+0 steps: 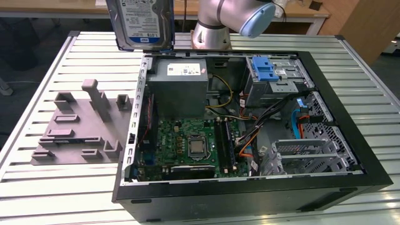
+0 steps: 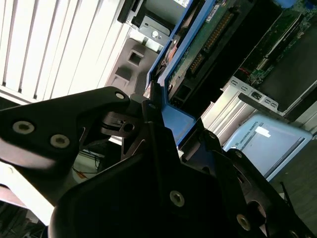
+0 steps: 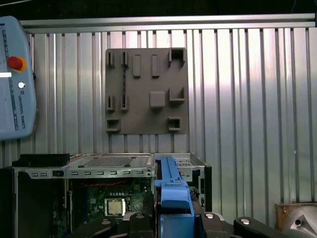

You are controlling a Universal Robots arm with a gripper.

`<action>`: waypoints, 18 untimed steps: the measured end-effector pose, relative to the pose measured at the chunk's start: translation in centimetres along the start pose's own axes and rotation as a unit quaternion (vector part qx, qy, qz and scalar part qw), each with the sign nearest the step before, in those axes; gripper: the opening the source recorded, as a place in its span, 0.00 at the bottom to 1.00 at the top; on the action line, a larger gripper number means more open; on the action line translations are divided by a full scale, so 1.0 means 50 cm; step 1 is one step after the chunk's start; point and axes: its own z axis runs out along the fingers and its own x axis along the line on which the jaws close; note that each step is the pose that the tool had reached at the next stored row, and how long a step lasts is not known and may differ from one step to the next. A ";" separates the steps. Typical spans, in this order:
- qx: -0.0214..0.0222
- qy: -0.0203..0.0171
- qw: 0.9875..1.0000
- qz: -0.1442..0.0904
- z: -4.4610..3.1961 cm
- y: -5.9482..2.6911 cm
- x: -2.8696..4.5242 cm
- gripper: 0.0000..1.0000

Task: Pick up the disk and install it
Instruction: 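Pick up the disk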

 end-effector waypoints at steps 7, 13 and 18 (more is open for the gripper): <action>0.000 0.000 1.000 0.000 0.000 -0.021 -0.001 0.36; 0.000 0.000 1.000 0.000 -0.001 -0.039 -0.001 0.36; 0.000 0.000 1.000 0.000 -0.001 -0.062 -0.002 0.36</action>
